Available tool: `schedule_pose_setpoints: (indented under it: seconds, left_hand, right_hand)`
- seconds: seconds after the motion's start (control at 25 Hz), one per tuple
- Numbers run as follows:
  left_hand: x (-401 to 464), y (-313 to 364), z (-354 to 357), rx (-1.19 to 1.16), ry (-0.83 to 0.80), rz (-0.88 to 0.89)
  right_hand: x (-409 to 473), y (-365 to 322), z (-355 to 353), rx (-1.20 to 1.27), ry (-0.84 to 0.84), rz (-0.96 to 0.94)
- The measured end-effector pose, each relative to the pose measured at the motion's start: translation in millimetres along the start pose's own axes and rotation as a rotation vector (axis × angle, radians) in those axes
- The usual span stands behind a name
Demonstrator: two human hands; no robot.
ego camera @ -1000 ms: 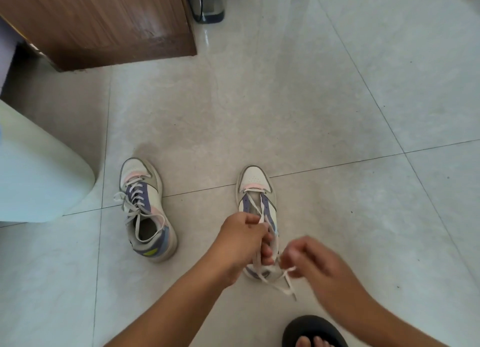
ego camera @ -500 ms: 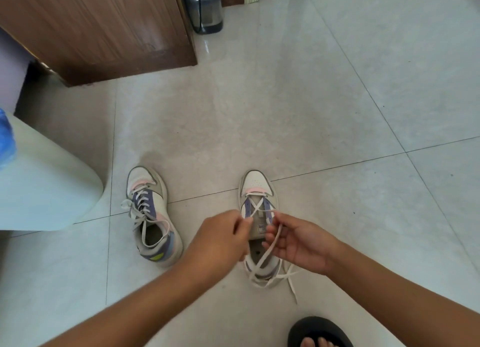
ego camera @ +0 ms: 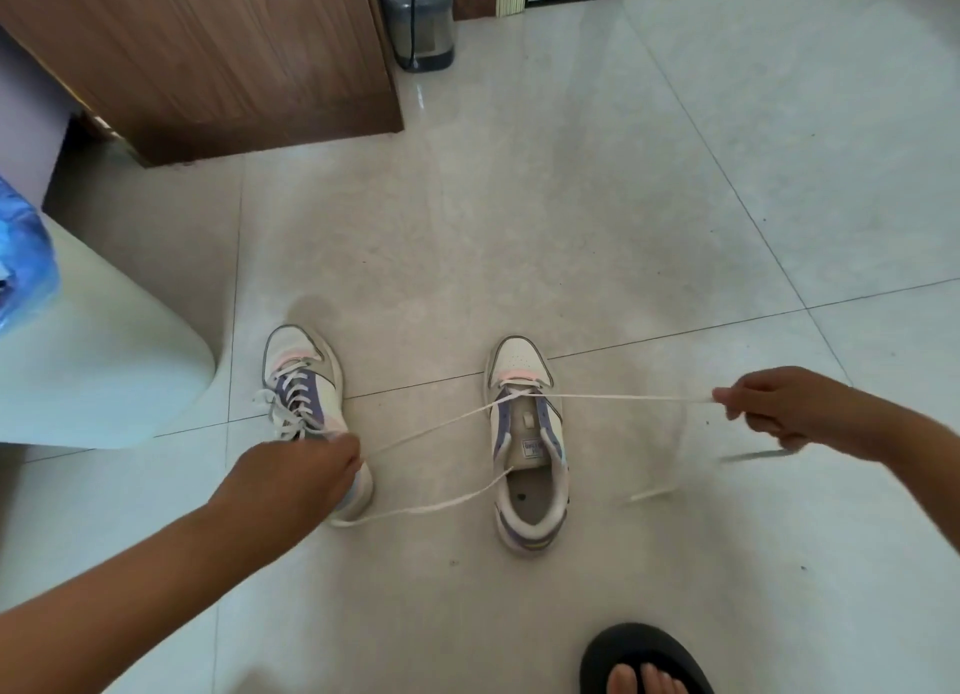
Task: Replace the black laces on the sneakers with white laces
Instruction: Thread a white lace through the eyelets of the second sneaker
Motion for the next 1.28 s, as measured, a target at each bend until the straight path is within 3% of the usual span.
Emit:
schedule_pose_setpoints:
  seconds: [0.16, 0.2, 0.24, 0.32, 0.36, 0.44, 0.56, 0.68, 0.92, 1.08, 1.2, 1.28]
  left_hand:
    - [-37.0, 22.9, 52.1, 0.182, -0.044, 0.145]
    - [-37.3, 30.9, 57.1, 0.156, -0.138, 0.150]
    - [-31.6, 41.0, 57.1, 0.128, -0.122, 0.145]
    - [6.4, 50.0, 31.6, -0.079, 0.049, 0.006]
    - [30.6, 51.1, 25.5, -0.250, 0.051, -0.092]
    - [80.2, 60.2, 33.9, -0.528, -0.037, -0.200]
    - [128.5, 69.4, 46.6, -0.792, -0.146, -0.316]
    - [139.3, 88.0, 56.2, -0.743, -0.322, -0.244]
    - [135.7, 104.6, 60.6, -1.100, -0.413, -0.190]
    - [122.3, 91.5, 70.8, -1.158, -0.443, -0.182]
    - [117.0, 79.5, 66.1, -1.271, -0.397, -0.207]
    - [112.9, 77.5, 56.0, -1.335, -0.391, -0.173]
  right_hand:
    - [16.6, 31.3, -25.3, -0.512, 0.040, 0.172]
    - [20.6, 28.8, -13.9, -0.660, 0.027, 0.161]
    - [25.8, 16.9, 7.2, -0.728, 0.012, 0.079]
    - [30.4, -18.3, 67.1, -0.609, -0.022, -0.119]
    - [30.5, -36.7, 97.6, -0.515, -0.034, -0.209]
    - [31.4, -61.8, 147.5, -0.408, -0.044, -0.280]
    - [39.4, -74.2, 176.3, -0.512, 0.053, -0.301]
    - [41.2, -78.2, 175.8, -0.568, 0.131, -0.289]
    - [40.7, -67.3, 158.4, -0.461, 0.115, -0.311]
    - [41.4, -62.1, 146.2, -0.538, 0.148, -0.355]
    - [33.0, -83.0, 158.8, -0.937, 0.275, -0.717]
    - [29.3, -88.3, 171.8, -1.042, 0.283, -0.900]
Point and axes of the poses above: each hand's wrist, its own x-axis towards the middle knuckle, its own z-axis out of the palm, y = z × x, the point moved 8 cm from there along x, towards the middle knuckle, and after that the axes turned 13 degrees about x, right-handed, at the moved point
